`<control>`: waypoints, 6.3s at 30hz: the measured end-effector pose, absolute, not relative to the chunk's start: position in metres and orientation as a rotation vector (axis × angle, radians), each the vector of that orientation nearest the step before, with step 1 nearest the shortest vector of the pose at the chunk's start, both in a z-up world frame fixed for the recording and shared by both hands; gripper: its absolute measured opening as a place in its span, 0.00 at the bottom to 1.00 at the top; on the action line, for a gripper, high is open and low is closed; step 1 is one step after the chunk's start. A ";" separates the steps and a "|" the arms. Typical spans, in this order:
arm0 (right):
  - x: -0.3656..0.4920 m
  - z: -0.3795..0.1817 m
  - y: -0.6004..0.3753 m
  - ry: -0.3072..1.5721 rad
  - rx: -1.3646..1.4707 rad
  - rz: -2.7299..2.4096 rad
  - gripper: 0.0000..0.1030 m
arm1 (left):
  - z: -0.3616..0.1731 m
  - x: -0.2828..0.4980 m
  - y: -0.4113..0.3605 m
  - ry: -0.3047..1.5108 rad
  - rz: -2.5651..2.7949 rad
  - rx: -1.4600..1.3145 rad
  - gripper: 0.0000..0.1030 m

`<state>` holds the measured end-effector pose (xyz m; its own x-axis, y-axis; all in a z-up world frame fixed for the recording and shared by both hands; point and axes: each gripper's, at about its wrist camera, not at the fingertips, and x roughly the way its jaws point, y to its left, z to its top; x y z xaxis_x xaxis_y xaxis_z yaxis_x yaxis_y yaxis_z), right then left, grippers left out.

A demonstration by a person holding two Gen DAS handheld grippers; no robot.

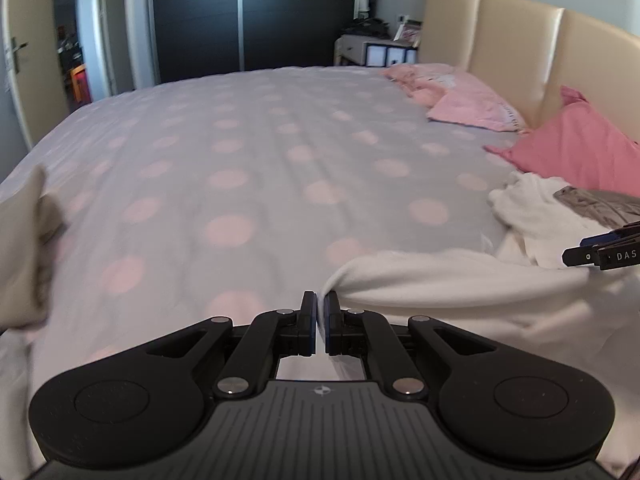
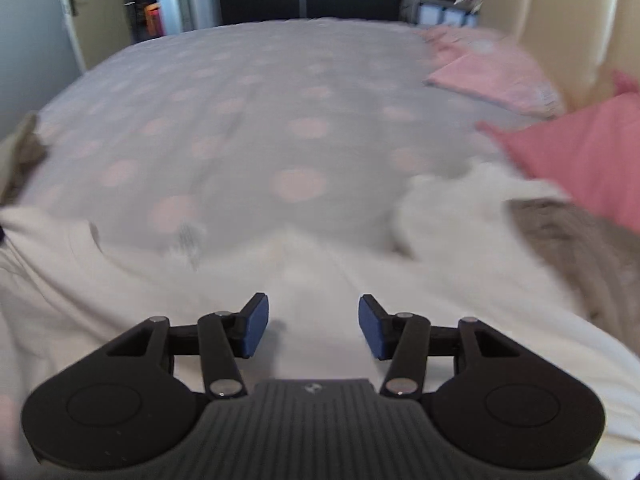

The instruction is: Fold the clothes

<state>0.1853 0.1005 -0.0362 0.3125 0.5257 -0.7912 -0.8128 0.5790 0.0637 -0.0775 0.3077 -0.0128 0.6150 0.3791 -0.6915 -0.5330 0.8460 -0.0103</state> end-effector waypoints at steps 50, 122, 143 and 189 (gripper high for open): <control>0.201 -0.081 0.108 0.935 -0.870 1.105 0.37 | -0.112 -0.094 0.298 1.032 0.043 -0.265 0.27; -0.077 0.355 -0.038 -0.326 -0.568 0.712 0.04 | 0.282 -0.301 0.259 0.027 0.439 0.066 0.01; -0.179 0.372 -0.120 -0.609 -0.295 0.797 0.04 | 0.359 -0.397 0.117 -0.184 0.630 0.358 0.02; 0.171 -0.037 0.319 0.487 -0.712 0.883 0.04 | -0.056 -0.028 0.556 0.844 0.525 -0.168 0.02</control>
